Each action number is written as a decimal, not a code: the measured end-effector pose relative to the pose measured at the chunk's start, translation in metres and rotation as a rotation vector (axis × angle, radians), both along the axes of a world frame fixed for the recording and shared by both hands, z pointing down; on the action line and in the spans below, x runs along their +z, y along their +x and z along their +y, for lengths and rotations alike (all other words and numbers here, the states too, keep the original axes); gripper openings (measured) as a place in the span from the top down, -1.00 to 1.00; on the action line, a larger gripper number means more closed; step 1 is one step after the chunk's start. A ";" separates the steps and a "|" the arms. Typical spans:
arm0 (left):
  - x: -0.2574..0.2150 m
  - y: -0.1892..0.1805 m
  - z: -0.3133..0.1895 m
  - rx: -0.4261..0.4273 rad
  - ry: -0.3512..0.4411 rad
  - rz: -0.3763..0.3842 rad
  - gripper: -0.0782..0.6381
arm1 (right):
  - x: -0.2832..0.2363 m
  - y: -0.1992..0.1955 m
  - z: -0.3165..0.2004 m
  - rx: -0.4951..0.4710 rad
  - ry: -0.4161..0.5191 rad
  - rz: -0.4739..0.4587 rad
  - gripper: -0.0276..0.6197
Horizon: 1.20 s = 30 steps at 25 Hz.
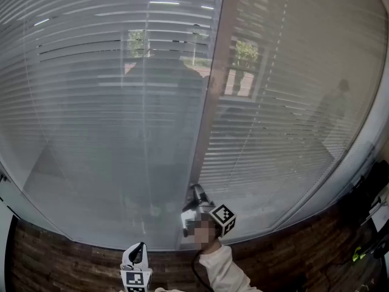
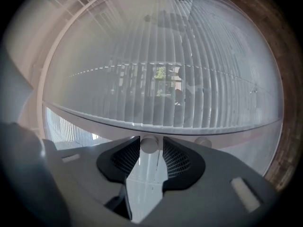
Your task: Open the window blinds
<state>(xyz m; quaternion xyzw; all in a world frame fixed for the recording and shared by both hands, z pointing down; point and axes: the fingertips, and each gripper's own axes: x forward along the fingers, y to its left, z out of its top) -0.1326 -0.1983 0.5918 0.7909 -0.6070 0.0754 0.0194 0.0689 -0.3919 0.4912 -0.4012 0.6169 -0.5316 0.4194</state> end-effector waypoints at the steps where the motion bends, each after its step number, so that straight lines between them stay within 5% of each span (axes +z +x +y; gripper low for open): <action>1: 0.001 0.001 0.000 0.002 0.000 -0.001 0.78 | 0.001 0.001 0.001 -0.004 0.000 0.033 0.50; 11: 0.003 0.008 -0.002 0.013 -0.014 -0.018 0.78 | 0.000 0.003 0.011 -0.010 0.085 0.545 0.50; 22: 0.009 0.017 -0.003 0.049 -0.019 -0.001 0.78 | -0.019 -0.015 0.017 -0.018 0.336 1.500 0.49; 30: 0.009 0.013 -0.003 0.037 -0.021 -0.007 0.78 | -0.013 -0.033 0.016 -0.080 0.509 2.106 0.41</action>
